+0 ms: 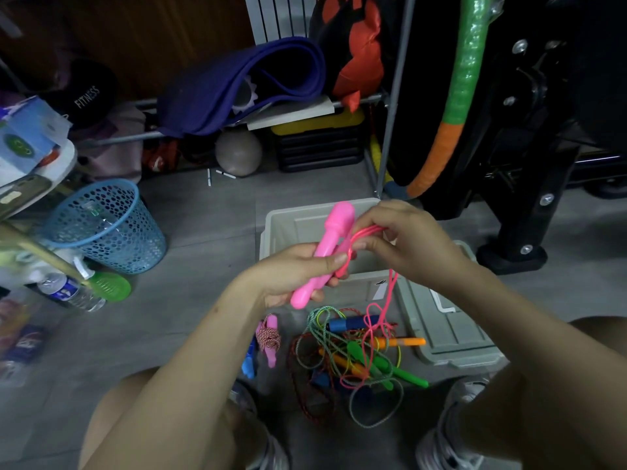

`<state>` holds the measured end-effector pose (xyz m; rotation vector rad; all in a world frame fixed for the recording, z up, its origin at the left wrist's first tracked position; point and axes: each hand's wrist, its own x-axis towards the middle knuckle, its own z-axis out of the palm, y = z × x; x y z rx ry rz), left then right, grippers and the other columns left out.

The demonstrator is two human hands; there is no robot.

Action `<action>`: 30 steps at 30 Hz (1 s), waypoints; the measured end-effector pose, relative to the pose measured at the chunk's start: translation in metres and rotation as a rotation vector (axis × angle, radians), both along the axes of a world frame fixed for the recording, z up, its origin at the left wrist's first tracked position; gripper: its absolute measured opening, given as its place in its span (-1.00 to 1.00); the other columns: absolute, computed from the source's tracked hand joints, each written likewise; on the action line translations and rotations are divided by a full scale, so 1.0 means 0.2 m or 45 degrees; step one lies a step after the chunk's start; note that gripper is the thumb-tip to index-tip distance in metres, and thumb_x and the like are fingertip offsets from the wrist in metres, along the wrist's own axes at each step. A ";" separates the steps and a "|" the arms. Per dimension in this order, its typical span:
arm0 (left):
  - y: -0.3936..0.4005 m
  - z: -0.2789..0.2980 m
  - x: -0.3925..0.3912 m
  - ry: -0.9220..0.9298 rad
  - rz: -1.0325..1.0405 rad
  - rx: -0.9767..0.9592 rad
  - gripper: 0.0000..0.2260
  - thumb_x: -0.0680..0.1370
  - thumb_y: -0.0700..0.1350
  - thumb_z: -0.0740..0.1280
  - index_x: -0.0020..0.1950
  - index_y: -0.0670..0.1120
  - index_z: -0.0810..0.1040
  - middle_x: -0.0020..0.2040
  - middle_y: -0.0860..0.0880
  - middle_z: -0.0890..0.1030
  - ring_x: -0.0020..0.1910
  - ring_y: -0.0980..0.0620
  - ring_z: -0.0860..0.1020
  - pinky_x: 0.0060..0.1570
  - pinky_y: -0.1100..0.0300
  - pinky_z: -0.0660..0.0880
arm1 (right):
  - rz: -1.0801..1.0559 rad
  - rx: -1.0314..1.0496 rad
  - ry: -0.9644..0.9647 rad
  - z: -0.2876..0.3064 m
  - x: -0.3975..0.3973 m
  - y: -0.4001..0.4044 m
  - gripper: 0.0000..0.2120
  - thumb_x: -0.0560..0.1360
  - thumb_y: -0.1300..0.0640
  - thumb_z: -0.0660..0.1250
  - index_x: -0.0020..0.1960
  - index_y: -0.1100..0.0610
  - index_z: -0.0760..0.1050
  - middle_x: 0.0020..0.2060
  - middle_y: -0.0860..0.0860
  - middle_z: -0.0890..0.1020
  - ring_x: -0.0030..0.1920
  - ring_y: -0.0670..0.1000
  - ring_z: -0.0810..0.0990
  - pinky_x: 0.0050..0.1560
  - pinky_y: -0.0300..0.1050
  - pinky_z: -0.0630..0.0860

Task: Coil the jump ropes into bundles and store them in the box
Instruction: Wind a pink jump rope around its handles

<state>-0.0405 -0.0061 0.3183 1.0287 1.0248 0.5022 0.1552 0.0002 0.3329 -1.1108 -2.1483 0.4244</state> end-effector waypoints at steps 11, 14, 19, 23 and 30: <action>-0.07 0.00 0.11 0.202 -0.392 -0.014 -0.91 0.50 -0.14 0.34 -0.09 -0.16 0.53 -0.24 -0.02 0.55 -0.30 0.15 0.48 -0.49 0.37 0.40 | 0.229 -0.106 -0.036 0.04 -0.07 0.02 -0.87 0.33 0.03 0.47 -0.23 0.07 0.61 -0.32 -0.19 0.55 -0.21 -0.22 0.45 -0.13 -0.45 0.32; -0.07 0.00 0.12 0.310 -0.503 0.095 -0.89 0.59 -0.23 0.26 -0.13 -0.12 0.51 -0.30 0.04 0.56 -0.41 0.21 0.47 -0.50 0.36 0.39 | 0.210 -0.300 -0.015 0.04 -0.04 0.04 -0.90 0.30 0.08 0.54 -0.25 0.05 0.64 -0.35 -0.14 0.61 -0.22 -0.18 0.55 -0.19 -0.40 0.40; -0.08 0.05 0.09 0.402 -0.695 0.184 -0.82 0.61 -0.27 0.18 -0.17 -0.11 0.47 -0.45 0.14 0.54 -0.51 0.26 0.42 -0.50 0.40 0.35 | 0.219 -0.596 0.053 0.01 0.01 0.07 -0.91 0.29 0.08 0.54 -0.27 0.03 0.64 -0.32 0.00 0.66 -0.28 -0.11 0.57 -0.15 -0.18 0.47; -0.08 0.05 0.06 0.370 -0.654 0.212 -0.83 0.61 -0.29 0.16 -0.13 -0.11 0.44 -0.48 0.15 0.54 -0.54 0.26 0.40 -0.51 0.40 0.34 | 0.245 -0.391 -0.052 -0.05 0.02 0.06 -0.90 0.36 -0.15 0.43 -0.23 -0.18 0.54 -0.24 -0.12 0.53 -0.14 -0.20 0.49 -0.03 -0.32 0.36; -0.09 0.00 0.06 0.095 -0.524 0.089 -0.90 0.60 -0.24 0.22 0.09 -0.12 0.46 -0.17 0.01 0.62 -0.37 0.19 0.50 -0.45 0.35 0.44 | -0.008 -0.191 -0.163 -0.11 -0.01 -0.02 -0.51 0.38 -0.40 0.08 -0.20 -0.06 0.58 -0.37 -0.07 0.64 -0.28 -0.04 0.60 -0.21 -0.05 0.51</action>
